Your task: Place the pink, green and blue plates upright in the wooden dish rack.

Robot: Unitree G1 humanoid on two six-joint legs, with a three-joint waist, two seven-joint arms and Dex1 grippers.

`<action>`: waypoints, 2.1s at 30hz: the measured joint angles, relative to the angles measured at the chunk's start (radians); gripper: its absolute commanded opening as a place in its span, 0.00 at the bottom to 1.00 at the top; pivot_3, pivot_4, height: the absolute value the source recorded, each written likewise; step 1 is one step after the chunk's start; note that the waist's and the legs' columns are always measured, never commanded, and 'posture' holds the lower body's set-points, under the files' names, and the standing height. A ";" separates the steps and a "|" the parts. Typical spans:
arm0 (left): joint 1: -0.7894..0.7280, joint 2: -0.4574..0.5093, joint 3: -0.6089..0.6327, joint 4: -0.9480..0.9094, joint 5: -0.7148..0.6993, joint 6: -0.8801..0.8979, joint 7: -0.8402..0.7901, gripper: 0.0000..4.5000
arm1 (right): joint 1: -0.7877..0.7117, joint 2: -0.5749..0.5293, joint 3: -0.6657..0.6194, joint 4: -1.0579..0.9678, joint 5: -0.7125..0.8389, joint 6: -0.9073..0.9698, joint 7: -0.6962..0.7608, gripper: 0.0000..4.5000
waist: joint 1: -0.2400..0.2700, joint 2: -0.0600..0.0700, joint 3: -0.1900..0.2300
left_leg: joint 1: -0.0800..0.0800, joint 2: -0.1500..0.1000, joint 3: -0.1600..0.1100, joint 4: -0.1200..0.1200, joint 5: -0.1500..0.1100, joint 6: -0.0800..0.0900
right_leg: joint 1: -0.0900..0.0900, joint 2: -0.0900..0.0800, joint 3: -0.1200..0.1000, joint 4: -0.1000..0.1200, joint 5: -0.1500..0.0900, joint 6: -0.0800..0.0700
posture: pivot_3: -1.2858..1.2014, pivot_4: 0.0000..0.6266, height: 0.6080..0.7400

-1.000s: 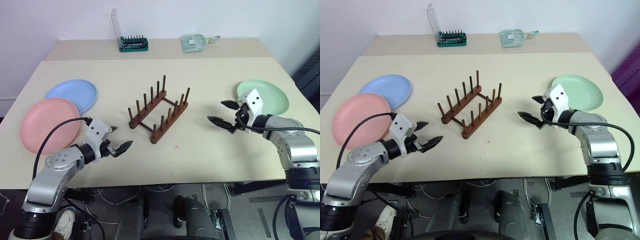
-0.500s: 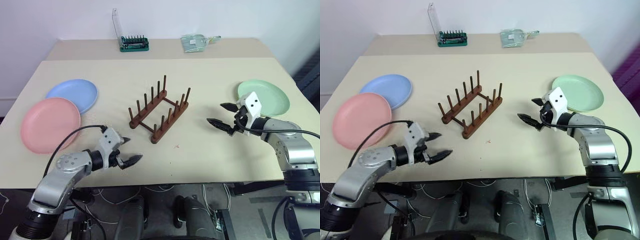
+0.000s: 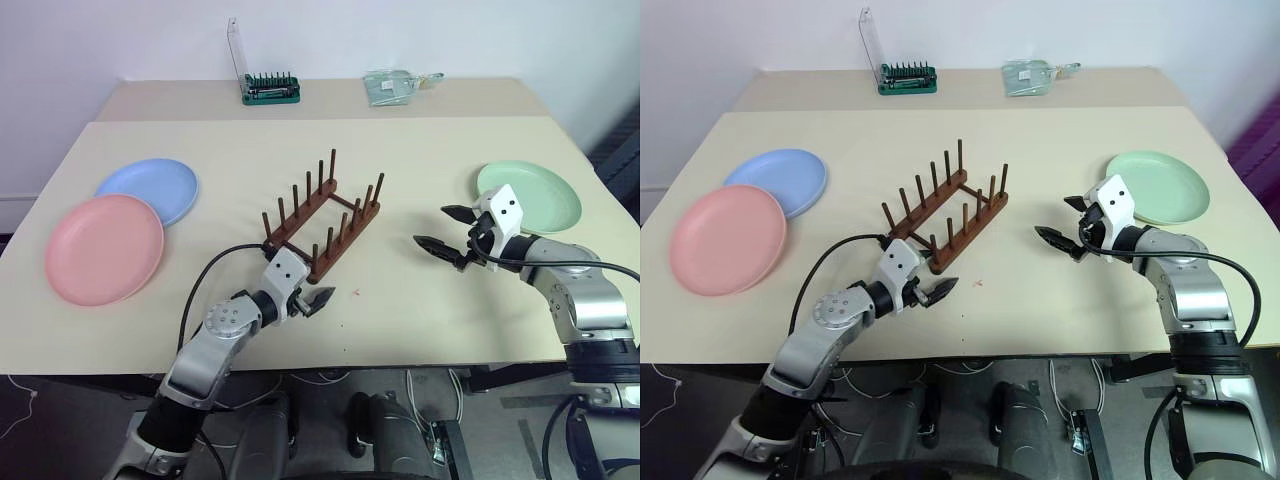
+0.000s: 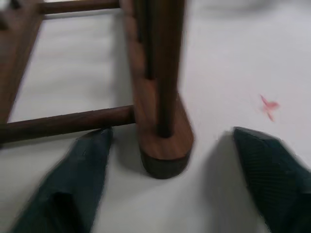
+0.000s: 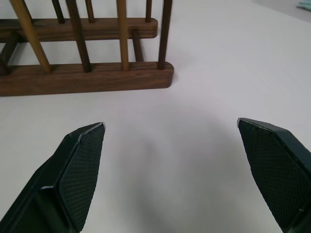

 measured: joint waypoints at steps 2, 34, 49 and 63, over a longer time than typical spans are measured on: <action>0.002 0.001 -0.001 0.002 0.007 -0.010 0.000 0.34 | 0.004 0.000 -0.003 -0.002 0.000 0.000 -0.004 1.00 | 0.000 0.000 0.000 | 0.000 0.000 0.000 0.000 0.000 0.000 | 0.000 0.000 0.000 0.000 0.000 0.000 | 0.52 0.24 0.92; -0.642 0.084 -0.050 1.037 0.074 -0.700 -0.689 0.71 | 0.215 0.012 -0.086 -0.193 0.013 0.018 -0.124 1.00 | 0.018 0.001 -0.001 | 0.000 -0.001 0.001 0.001 -0.001 0.001 | 0.001 -0.001 -0.001 -0.001 0.000 0.000 | 0.52 0.24 0.92; -0.275 0.243 0.116 0.534 -0.038 -0.371 -0.633 0.24 | 0.239 -0.047 -0.020 -0.214 -0.007 0.045 -0.043 0.14 | -0.024 0.003 -0.003 | 0.004 0.010 0.002 -0.001 -0.001 0.002 | 0.001 0.009 0.001 0.000 0.000 -0.001 | 0.52 0.24 0.92; -0.269 0.172 -0.018 0.339 0.087 -0.224 -0.438 0.03 | 0.074 0.064 0.191 -0.094 -0.188 0.044 -0.127 0.00 | 0.022 0.005 -0.004 | 0.004 0.008 0.005 0.001 -0.001 0.001 | 0.004 0.008 0.004 -0.002 -0.001 -0.005 | 0.52 0.24 0.92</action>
